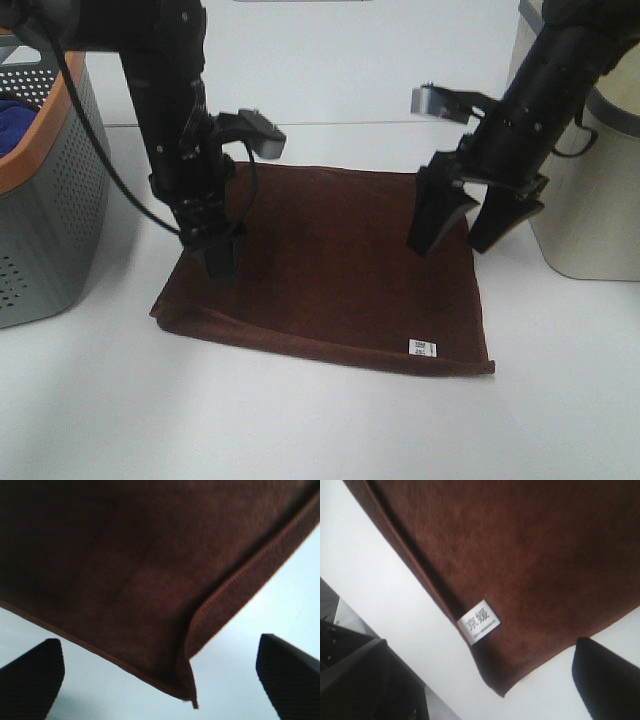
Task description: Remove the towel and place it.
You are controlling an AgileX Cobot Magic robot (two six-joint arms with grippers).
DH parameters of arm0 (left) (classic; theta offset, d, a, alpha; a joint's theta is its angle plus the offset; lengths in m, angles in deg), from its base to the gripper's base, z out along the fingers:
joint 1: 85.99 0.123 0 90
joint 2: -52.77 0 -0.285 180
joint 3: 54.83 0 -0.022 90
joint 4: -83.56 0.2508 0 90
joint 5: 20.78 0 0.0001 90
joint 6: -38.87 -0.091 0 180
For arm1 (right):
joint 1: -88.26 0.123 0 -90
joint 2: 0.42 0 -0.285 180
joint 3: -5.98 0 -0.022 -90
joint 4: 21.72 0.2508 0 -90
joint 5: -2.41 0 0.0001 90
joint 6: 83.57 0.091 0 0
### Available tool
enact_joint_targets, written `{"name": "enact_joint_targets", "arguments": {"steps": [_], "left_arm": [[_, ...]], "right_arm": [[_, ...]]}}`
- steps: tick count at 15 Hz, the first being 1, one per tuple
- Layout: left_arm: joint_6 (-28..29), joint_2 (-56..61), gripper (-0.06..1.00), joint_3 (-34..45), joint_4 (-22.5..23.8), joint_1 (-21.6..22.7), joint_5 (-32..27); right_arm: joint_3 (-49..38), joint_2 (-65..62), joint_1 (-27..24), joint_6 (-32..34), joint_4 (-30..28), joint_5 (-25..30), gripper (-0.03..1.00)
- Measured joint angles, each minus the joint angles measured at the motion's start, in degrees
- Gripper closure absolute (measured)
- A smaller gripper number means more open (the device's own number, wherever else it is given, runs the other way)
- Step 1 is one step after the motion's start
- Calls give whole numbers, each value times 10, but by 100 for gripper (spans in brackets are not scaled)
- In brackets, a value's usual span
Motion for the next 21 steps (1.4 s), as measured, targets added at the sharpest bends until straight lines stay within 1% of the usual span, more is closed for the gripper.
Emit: {"name": "enact_joint_targets", "arguments": {"steps": [4,6,7,8,9,10,12,13,14,15,17,18,19,20,21], "left_arm": [[87,5,-4,-154,2,0,1],[138,10,-4,-214,6,2,1],[164,21,-4,-240,6,8,1],[193,37,-4,-250,6,25,0],[193,37,-4,-250,6,25,0],[215,51,-4,-252,8,42,-1],[256,77,-4,-252,13,90,-1],[296,111,-4,-252,31,139,-1],[306,131,-4,-248,43,160,-2],[311,153,-4,-237,58,184,-2],[312,206,-4,-190,73,241,-1],[312,206,-4,-190,73,241,-1],[314,264,-4,-110,78,303,-1],[314,264,-4,-110,78,303,-1],[314,300,-4,-65,81,323,-1]], "right_arm": [[168,-15,0,77,1,1,1],[247,-15,0,125,-5,2,1],[315,-15,0,178,-41,3,1],[340,-17,-3,204,-61,3,1],[340,-17,-3,204,-61,3,1],[352,-22,-10,218,-78,3,1],[357,-42,-38,230,-87,3,1],[359,-62,-89,242,-92,4,1],[354,-77,-116,244,-101,4,1],[341,-95,-139,244,-124,4,1],[286,-145,-171,245,-196,4,1],[286,-145,-171,245,-196,4,1],[207,-210,-182,245,-242,4,1],[207,-210,-182,245,-242,4,1],[155,-249,-182,245,-249,4,1]]}}
